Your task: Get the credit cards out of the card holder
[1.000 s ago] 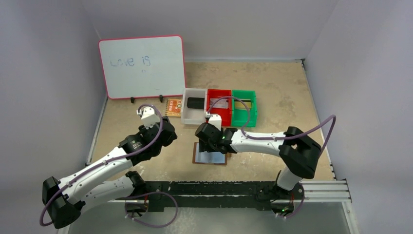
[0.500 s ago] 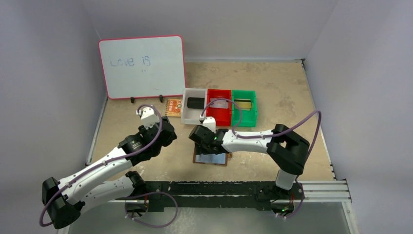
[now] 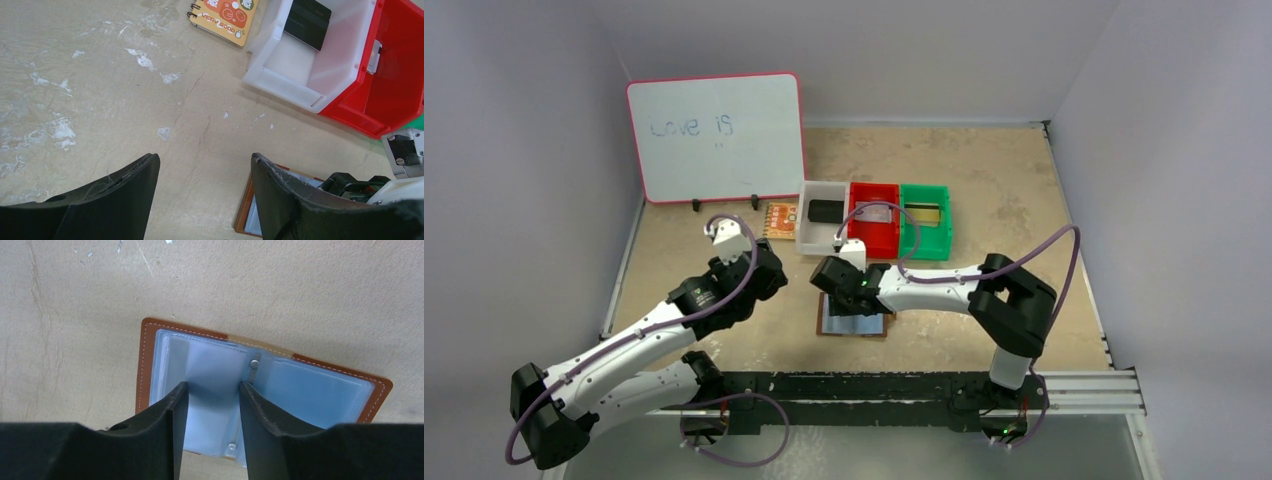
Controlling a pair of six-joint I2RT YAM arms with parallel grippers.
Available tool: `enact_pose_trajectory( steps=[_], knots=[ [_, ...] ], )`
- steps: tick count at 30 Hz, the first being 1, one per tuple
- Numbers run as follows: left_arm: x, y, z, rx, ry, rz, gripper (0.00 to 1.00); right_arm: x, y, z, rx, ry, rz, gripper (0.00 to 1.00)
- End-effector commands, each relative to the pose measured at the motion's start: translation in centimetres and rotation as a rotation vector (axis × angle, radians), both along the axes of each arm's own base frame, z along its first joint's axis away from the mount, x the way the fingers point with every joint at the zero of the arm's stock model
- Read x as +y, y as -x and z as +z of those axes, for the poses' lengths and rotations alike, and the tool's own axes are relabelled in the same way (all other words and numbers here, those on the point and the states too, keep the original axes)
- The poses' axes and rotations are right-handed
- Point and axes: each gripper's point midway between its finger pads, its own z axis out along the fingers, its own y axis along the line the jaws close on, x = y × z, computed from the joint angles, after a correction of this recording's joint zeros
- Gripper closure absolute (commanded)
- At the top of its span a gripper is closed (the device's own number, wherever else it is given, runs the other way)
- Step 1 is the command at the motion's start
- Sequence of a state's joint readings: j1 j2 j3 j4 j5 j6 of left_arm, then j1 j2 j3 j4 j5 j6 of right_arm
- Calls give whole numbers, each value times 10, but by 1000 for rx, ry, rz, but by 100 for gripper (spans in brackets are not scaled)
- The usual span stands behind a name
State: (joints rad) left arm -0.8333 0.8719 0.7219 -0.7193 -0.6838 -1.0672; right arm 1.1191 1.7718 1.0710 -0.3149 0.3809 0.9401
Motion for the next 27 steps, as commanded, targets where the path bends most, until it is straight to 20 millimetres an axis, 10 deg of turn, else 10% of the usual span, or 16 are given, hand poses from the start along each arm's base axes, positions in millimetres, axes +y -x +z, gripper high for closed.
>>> enact_pose_trajectory(
  steps=[1, 15, 27],
  knots=[
    [-4, -4, 2, -13, 31, 13, 33, -8, 0, -10, 6, 56, -27, 59],
    [4, -4, 12, -47, 43, 52, 35, 3, -5, 29, -84, 54, -28, 38],
    [34, 2, 32, -128, 53, 161, 35, -8, 8, 2, -14, 78, -94, 34]
  ],
)
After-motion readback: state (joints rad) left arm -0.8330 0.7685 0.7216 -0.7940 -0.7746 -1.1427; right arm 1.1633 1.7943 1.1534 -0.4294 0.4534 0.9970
